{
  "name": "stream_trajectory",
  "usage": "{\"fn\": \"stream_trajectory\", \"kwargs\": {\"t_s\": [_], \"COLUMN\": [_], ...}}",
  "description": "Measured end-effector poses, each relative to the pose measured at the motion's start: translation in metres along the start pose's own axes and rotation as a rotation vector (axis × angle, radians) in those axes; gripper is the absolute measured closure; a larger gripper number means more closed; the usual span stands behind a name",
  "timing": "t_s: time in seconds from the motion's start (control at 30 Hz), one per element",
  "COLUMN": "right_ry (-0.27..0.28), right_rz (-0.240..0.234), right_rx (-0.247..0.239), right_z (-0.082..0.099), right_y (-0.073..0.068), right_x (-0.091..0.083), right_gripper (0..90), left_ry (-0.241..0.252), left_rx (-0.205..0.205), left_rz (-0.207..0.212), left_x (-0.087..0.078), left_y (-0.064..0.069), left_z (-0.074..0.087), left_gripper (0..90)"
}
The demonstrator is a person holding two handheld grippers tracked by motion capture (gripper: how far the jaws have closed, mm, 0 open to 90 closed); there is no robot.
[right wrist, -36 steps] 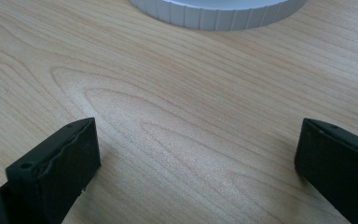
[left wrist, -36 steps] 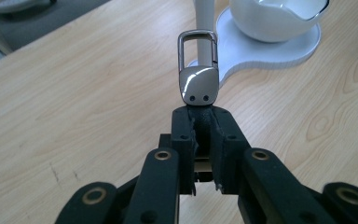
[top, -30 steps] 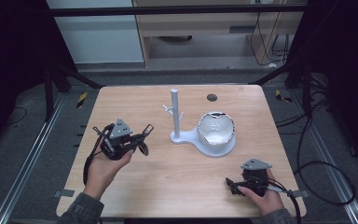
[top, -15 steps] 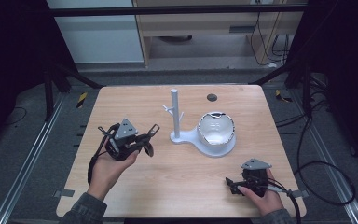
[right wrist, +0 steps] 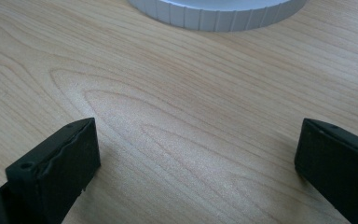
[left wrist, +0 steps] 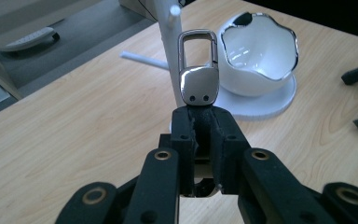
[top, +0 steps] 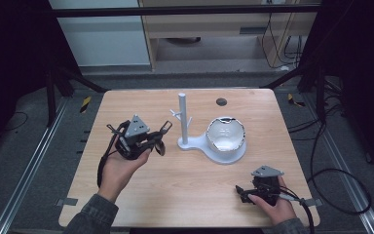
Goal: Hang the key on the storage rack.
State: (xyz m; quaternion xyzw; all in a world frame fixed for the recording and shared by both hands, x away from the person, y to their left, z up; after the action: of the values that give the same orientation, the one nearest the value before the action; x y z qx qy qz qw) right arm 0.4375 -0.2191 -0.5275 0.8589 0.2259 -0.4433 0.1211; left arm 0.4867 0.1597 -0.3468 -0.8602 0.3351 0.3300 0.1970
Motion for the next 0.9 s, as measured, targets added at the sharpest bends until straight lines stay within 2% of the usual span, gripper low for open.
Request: {"fn": "stream_trajectory", "kwargs": {"t_s": [0.13,0.2,0.4,0.53,0.7,0.9], "right_ry": [0.000,0.000,0.000,0.000,-0.001,-0.002], "right_rz": [0.000,0.000,0.000,-0.001,-0.003,-0.003], "right_rx": [0.000,0.000,0.002,0.001,0.003,0.003], "right_z": [0.000,0.000,0.000,0.000,0.000,0.000], "right_y": [0.000,0.000,0.000,0.000,0.000,0.000], "right_x": [0.000,0.000,0.000,0.000,0.000,0.000], "right_gripper": [0.4,0.4,0.4,0.4,0.4,0.4], "left_ry": [0.014,0.037,0.039,0.027,0.032,0.040], "left_rx": [-0.014,-0.031,-0.034,-0.041,-0.069,-0.071], "left_rz": [-0.023,-0.022,-0.018,-0.023,-0.015,0.001], "left_x": [0.002,0.002,0.007,0.012,0.018,0.020], "left_y": [-0.002,-0.002,-0.001,-0.005,-0.009,-0.009], "left_z": [-0.010,-0.014,-0.023,-0.023,-0.020,-0.022], "left_gripper": [80.6,80.6,80.5,80.5,80.5,80.5]}}
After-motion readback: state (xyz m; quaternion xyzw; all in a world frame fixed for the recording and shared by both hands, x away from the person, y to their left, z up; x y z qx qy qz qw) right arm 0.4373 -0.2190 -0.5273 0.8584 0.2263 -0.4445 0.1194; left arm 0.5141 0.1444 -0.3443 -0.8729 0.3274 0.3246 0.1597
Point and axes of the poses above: each handheld gripper's, and its own axes: x roughly forward along the jaws, z roughly out of its underside, y roughly to its right, the point moved 2 cm from there along x, roughly forward along the jaws, and after that the axes turned 11 degrees about -y, right-handed, at the moved point
